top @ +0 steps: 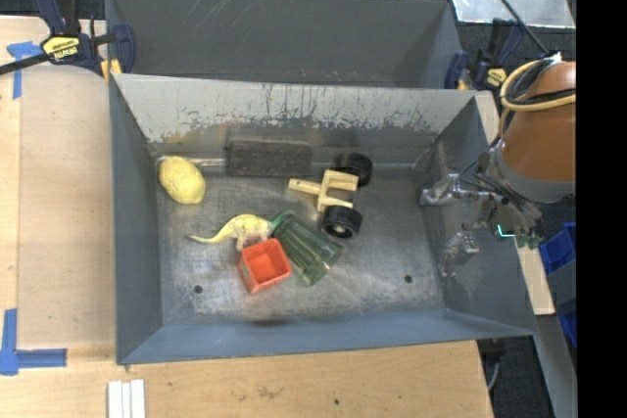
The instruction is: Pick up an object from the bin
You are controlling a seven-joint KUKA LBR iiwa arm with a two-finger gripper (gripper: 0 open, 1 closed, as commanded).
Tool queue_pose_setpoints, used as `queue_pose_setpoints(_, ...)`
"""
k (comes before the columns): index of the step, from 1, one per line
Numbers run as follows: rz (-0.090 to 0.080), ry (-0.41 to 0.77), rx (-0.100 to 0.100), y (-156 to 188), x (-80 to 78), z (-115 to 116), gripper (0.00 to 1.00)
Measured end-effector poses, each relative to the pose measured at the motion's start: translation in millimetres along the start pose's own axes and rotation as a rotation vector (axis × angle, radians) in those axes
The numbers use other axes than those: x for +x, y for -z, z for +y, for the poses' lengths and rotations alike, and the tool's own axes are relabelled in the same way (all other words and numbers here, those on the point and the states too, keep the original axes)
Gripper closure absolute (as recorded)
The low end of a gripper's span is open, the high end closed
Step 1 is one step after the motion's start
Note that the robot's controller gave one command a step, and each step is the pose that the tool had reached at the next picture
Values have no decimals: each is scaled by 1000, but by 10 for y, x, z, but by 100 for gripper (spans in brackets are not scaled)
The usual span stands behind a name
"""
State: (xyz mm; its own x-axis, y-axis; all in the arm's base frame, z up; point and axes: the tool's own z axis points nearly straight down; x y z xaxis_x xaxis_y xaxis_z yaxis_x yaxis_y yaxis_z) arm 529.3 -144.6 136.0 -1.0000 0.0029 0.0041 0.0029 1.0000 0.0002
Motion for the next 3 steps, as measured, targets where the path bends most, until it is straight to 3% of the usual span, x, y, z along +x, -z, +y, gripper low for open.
queue_pose_setpoints(1,-8,3,2,39,-21,5,0)
queue_pose_setpoints(2,-13,149,5,-212,-422,195,0)
queue_pose_setpoints(3,-2,469,-1,26,-581,771,0)
